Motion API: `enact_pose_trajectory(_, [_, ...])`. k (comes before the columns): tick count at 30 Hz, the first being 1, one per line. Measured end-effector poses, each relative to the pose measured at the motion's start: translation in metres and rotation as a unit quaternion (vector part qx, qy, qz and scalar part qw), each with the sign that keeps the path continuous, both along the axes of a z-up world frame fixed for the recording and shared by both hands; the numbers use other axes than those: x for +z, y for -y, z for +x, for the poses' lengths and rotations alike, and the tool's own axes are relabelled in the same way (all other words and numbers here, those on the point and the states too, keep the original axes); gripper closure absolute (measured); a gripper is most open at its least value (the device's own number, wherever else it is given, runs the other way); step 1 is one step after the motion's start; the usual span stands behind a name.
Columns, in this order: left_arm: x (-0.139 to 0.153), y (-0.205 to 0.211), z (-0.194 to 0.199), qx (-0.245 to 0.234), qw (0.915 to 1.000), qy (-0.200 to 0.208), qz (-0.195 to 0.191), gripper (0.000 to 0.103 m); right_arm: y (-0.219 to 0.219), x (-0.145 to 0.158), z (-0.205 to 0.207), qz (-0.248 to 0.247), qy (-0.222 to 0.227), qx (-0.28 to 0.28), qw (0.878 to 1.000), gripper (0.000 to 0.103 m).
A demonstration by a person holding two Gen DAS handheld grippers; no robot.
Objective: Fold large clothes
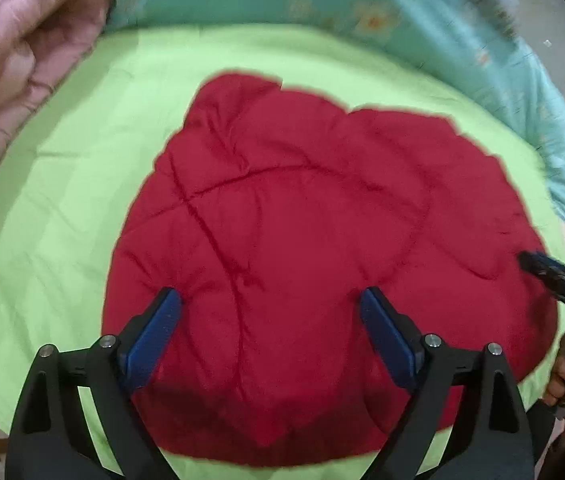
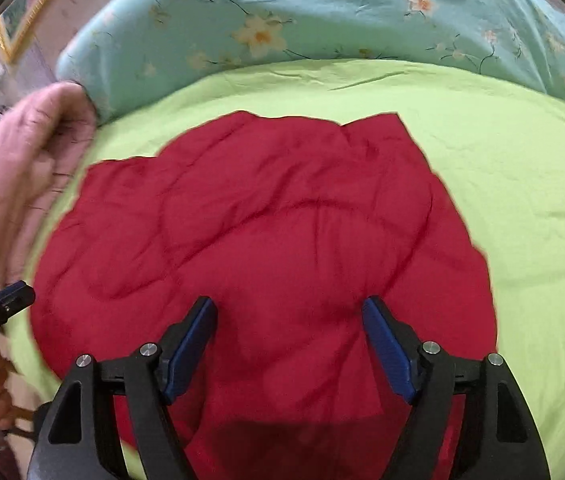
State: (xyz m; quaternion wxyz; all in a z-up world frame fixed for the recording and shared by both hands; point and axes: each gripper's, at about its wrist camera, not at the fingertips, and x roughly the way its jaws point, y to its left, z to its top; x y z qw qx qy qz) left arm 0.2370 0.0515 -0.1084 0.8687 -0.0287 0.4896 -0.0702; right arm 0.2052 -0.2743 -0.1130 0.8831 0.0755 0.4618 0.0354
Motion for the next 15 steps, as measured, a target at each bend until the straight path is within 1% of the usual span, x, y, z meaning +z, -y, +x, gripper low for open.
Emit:
enact_pose_trajectory(2, [-0.004,0.0,0.013,0.004,0.9999,-0.005,0.012,0.01,0.0,-0.001,0.009,-0.007,-0.01,-0.004,1.0,0.023])
enact_pose_trajectory(5, [-0.012,0.0,0.028,0.013,0.9995,-0.015,0.023,0.005,0.0,-0.007,0.023,-0.018,-0.024,-0.007,1.0,0.023])
enact_pose_trajectory(7, [-0.02,0.003,0.037,0.016,0.999,-0.022,0.036,0.0,0.0,-0.013,0.029,-0.023,-0.032,-0.011,0.999,0.02])
enact_pose_trajectory(11, [-0.03,0.005,0.052,0.021,0.9982,-0.035,0.045,0.0,0.005,-0.024,0.05,-0.014,-0.052,-0.016,0.998,0.017])
enact_pose_trajectory(15, [-0.028,0.006,0.048,0.021,0.998,-0.029,0.053,0.0,0.008,-0.024,0.056,-0.01,-0.056,-0.02,0.998,0.017])
